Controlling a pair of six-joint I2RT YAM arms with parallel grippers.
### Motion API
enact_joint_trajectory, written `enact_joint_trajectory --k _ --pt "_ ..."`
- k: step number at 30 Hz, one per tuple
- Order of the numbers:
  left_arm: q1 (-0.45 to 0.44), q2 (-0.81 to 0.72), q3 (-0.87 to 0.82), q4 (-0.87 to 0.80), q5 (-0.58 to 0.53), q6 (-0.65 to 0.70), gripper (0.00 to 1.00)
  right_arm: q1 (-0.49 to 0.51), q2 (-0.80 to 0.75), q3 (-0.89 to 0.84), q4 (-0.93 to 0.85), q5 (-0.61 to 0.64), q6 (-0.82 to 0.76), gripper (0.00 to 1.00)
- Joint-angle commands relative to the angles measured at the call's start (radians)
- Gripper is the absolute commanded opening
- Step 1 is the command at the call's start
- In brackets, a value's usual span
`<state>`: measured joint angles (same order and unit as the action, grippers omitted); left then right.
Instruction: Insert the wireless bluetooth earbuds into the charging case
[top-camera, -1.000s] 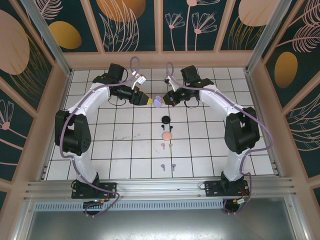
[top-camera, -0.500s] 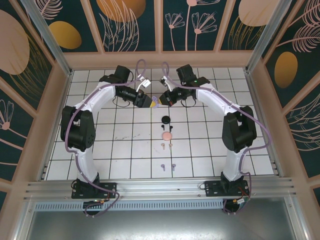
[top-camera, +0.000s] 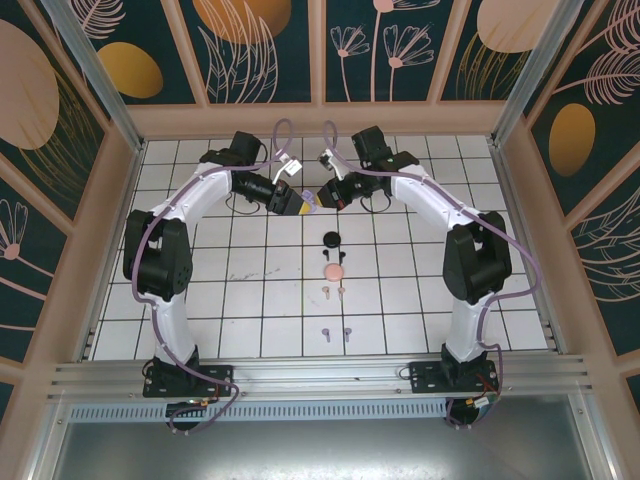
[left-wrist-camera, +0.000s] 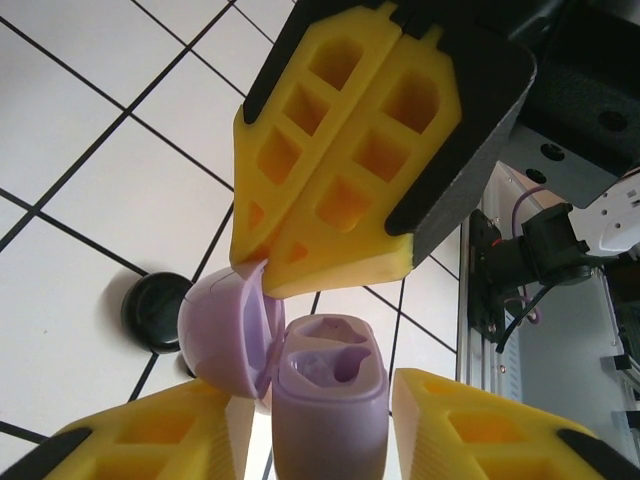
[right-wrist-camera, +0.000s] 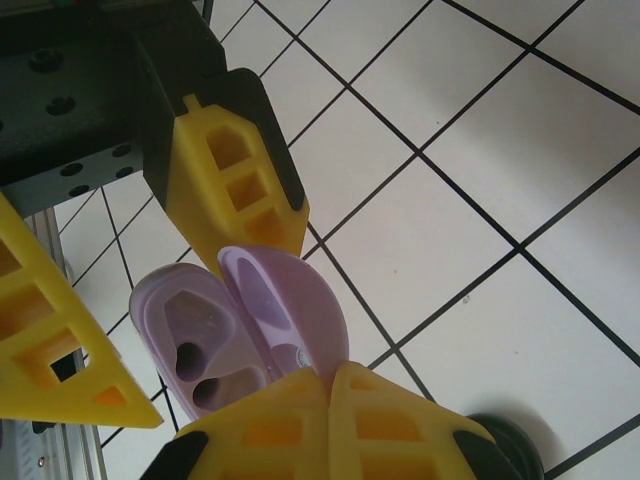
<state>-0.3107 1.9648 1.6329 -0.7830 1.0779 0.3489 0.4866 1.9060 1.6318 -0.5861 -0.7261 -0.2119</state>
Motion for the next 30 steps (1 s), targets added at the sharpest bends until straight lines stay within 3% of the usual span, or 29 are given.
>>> enact_joint_trajectory --k 1,10,11,12,16,18,22,30 --pt "-0.007 0.017 0.032 -0.024 0.035 0.032 0.37 0.012 0.016 0.036 -0.023 -0.012 -0.027 0.0" --pt "-0.008 0.013 0.019 -0.006 0.052 0.025 0.12 0.014 0.006 0.046 0.002 0.025 0.006 0.01" --pt "-0.008 0.01 0.011 0.003 0.054 0.022 0.09 0.011 -0.001 0.045 0.011 0.033 0.015 0.06" --pt "-0.008 0.002 -0.005 0.026 0.054 0.008 0.06 0.008 -0.009 0.044 0.021 0.042 0.028 0.17" --pt "-0.007 -0.066 -0.14 0.26 0.047 -0.132 0.0 -0.015 -0.067 0.011 0.06 0.067 0.081 0.4" --pt "-0.006 -0.114 -0.229 0.431 0.031 -0.24 0.0 -0.031 -0.114 -0.035 0.088 0.079 0.112 0.47" --pt "-0.006 -0.194 -0.348 0.668 -0.02 -0.394 0.0 -0.054 -0.231 -0.161 0.136 0.136 0.183 0.52" --pt "-0.006 -0.374 -0.511 1.008 -0.204 -0.559 0.0 -0.027 -0.409 -0.384 0.16 0.32 0.363 0.54"
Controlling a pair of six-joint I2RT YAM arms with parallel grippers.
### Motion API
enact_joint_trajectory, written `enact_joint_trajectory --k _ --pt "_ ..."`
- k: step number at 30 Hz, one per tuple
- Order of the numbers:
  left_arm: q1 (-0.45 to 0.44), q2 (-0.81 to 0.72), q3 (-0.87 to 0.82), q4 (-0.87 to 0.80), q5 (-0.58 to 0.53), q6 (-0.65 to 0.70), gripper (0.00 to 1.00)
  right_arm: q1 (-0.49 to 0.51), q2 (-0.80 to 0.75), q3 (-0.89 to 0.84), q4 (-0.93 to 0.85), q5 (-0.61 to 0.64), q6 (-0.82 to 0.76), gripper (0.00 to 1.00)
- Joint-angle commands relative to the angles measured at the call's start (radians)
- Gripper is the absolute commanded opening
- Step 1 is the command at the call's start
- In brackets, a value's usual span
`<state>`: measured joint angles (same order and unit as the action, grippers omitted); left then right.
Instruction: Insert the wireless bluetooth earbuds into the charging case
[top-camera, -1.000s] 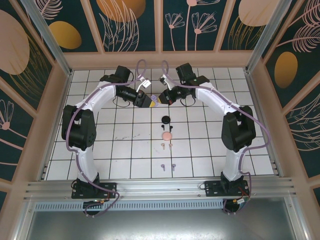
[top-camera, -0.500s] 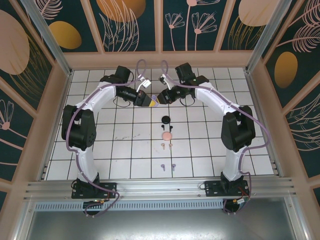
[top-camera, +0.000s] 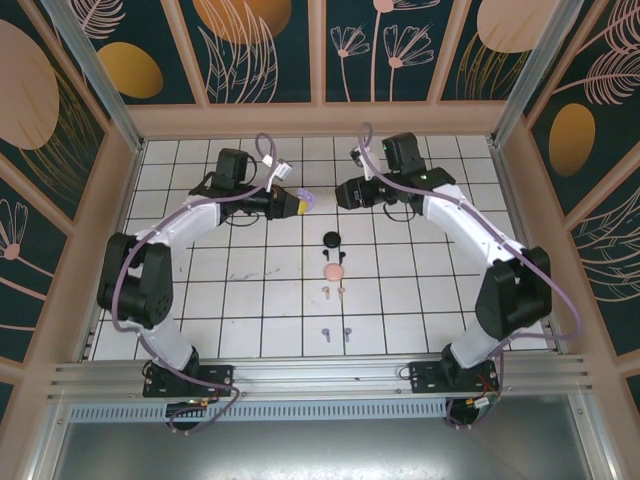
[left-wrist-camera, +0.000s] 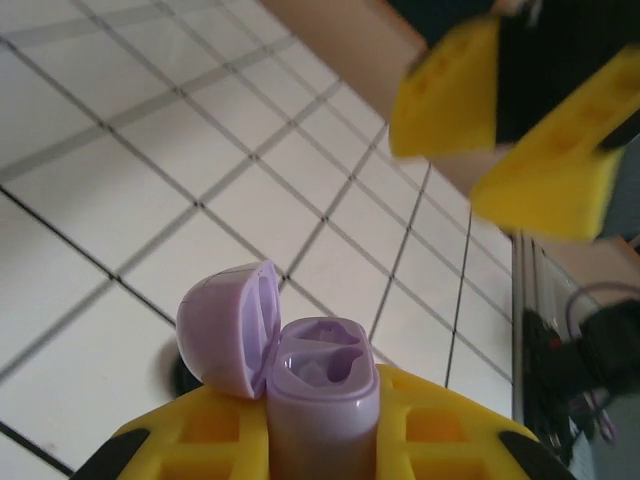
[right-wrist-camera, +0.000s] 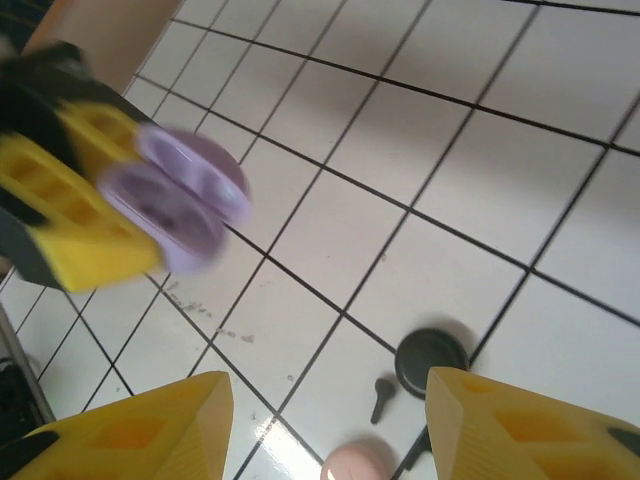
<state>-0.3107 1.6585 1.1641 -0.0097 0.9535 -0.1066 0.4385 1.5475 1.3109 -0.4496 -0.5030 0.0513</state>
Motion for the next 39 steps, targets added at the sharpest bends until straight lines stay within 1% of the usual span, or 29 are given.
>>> enact_joint_trajectory --k 1,4,8,10,12,16,17,22,26,31,39 --pt "-0.006 -0.086 -0.061 0.27 -0.11 -0.118 0.0 0.036 -0.067 -0.087 0.025 0.117 0.117 0.54" --pt "-0.007 -0.15 -0.137 0.378 -0.224 -0.144 0.0 0.102 -0.113 -0.152 0.028 0.188 0.176 0.54" --pt "-0.007 -0.253 -0.289 0.559 -0.371 -0.156 0.0 0.244 -0.13 -0.2 0.009 0.304 0.252 0.54" --pt "-0.008 -0.316 -0.397 0.701 -0.433 -0.16 0.0 0.318 -0.133 -0.227 -0.004 0.363 0.3 0.54" --pt "-0.009 -0.369 -0.488 0.816 -0.468 -0.145 0.0 0.383 -0.134 -0.255 -0.013 0.425 0.355 0.54" --pt "-0.011 -0.45 -0.591 0.864 -0.595 -0.156 0.0 0.52 -0.133 -0.312 -0.035 0.539 0.49 0.54" --pt "-0.01 -0.462 -0.619 0.889 -0.613 -0.158 0.0 0.549 -0.131 -0.324 -0.043 0.564 0.519 0.54" --pt "-0.01 -0.521 -0.759 1.083 -0.756 -0.233 0.0 0.698 -0.086 -0.349 -0.101 0.666 0.662 0.55" --pt "-0.012 -0.551 -0.769 1.081 -0.827 -0.278 0.0 0.771 -0.03 -0.339 -0.161 0.723 0.758 0.54" --pt "-0.01 -0.57 -0.757 1.064 -0.827 -0.288 0.0 0.826 0.035 -0.335 -0.181 0.726 0.828 0.53" --pt "-0.012 -0.583 -0.75 1.033 -0.829 -0.261 0.0 0.894 0.119 -0.3 -0.187 0.702 0.863 0.5"
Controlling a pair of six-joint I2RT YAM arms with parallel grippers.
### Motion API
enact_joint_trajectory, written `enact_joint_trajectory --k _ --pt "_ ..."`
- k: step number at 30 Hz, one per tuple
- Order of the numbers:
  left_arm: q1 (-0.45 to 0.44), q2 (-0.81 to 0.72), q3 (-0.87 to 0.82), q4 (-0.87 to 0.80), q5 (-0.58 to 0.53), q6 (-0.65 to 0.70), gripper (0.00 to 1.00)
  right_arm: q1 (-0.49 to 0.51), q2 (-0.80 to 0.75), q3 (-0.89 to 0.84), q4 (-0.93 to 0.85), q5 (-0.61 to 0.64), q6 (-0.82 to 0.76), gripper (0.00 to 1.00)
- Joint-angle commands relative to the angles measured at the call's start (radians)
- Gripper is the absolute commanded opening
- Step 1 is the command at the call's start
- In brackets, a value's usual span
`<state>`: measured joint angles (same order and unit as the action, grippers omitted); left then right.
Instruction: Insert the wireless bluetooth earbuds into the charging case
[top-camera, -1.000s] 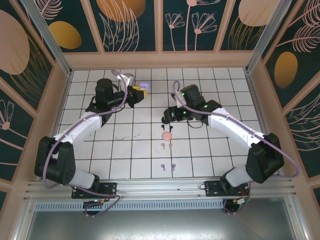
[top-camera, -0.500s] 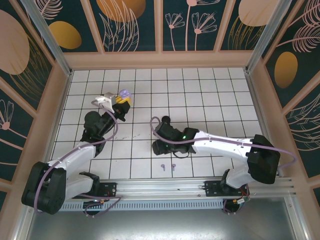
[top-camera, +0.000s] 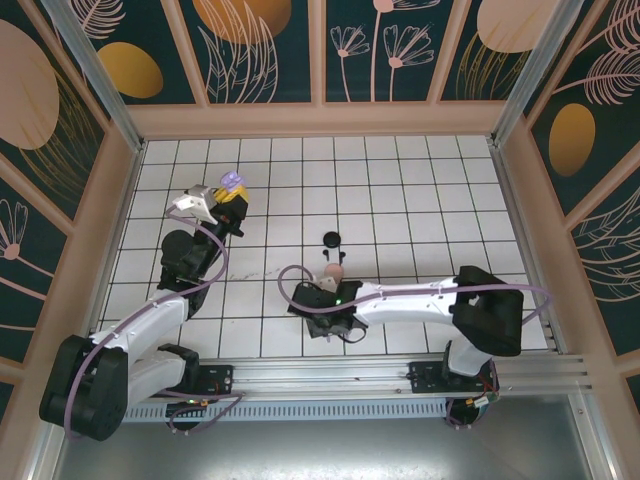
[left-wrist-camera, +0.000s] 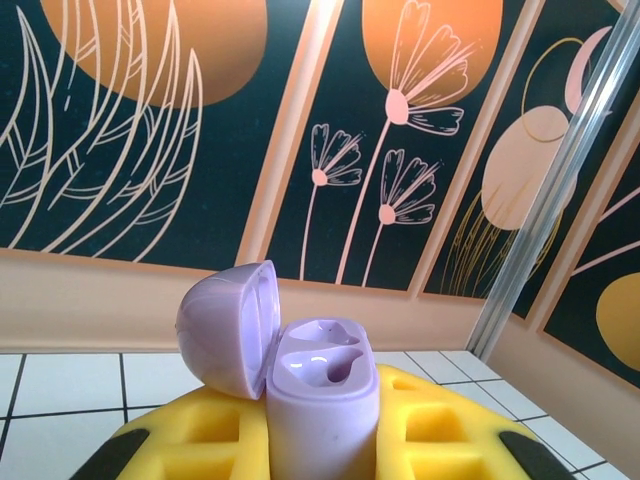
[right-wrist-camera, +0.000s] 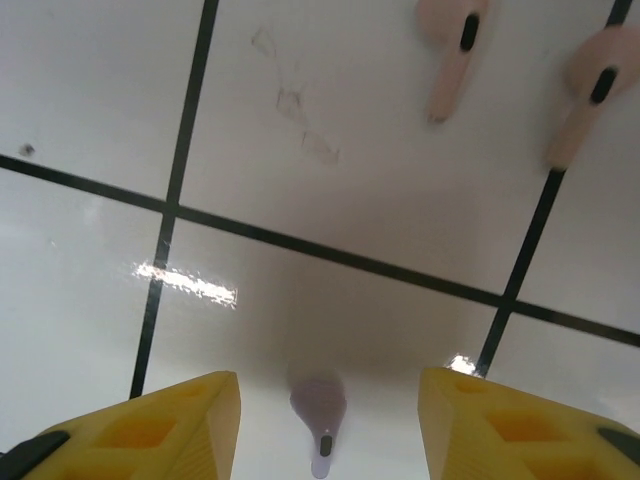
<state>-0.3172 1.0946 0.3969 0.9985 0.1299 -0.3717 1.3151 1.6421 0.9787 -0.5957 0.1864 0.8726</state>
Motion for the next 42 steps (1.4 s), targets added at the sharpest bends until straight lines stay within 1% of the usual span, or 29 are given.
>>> enact_joint_trajectory --k 1,16,30,42 --pt "-0.005 -0.022 0.016 0.025 -0.003 0.005 0.0 0.023 0.033 0.035 -0.041 0.012 0.045 0.5" --pt "-0.004 -0.045 0.011 0.013 0.017 0.018 0.0 0.033 0.073 0.038 -0.036 0.004 0.059 0.43" --pt "-0.005 -0.043 0.007 0.029 0.024 0.015 0.0 0.028 0.149 0.094 -0.088 0.008 0.095 0.39" --pt "-0.005 -0.035 0.008 0.032 0.034 0.015 0.0 0.027 0.127 0.061 -0.093 0.002 0.126 0.35"
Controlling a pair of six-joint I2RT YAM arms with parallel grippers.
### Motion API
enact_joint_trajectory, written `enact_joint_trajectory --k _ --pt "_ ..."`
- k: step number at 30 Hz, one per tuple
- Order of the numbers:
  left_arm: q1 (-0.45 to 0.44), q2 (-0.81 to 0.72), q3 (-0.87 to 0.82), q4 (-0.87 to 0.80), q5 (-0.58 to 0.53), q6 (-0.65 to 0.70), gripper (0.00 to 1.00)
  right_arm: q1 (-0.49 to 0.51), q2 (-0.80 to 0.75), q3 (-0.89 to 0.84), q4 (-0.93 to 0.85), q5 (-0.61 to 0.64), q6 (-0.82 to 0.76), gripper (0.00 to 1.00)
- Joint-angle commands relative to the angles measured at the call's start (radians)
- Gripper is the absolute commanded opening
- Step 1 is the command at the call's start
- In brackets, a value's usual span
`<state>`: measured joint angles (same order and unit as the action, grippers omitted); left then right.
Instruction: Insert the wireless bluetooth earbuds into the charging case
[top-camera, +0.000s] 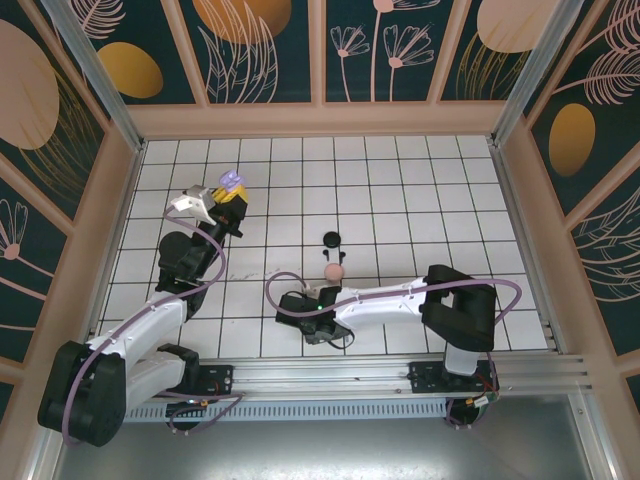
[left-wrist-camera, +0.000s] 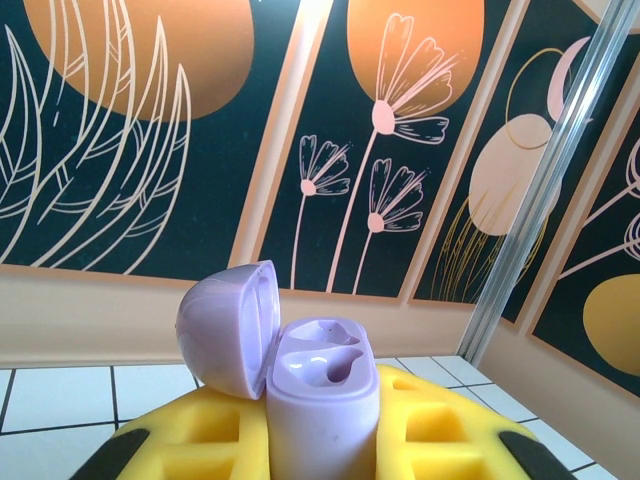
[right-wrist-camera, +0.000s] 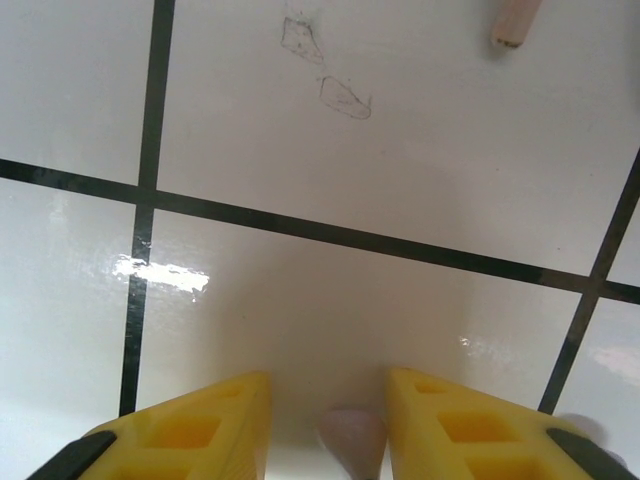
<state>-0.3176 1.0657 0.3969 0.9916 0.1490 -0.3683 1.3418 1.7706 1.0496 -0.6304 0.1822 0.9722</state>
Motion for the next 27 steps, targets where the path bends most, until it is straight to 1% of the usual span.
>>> enact_joint_trajectory --k 1,16,27 --pt "-0.005 -0.005 0.009 0.038 0.017 0.011 0.0 0.0 -0.005 -0.015 -0.058 0.005 0.029 0.35" --pt "-0.005 0.007 0.018 0.036 0.034 0.004 0.0 0.0 -0.067 -0.09 -0.015 -0.004 0.04 0.34" --pt "-0.005 0.01 0.023 0.024 0.038 0.001 0.0 0.0 -0.053 -0.082 0.011 -0.007 0.012 0.23"
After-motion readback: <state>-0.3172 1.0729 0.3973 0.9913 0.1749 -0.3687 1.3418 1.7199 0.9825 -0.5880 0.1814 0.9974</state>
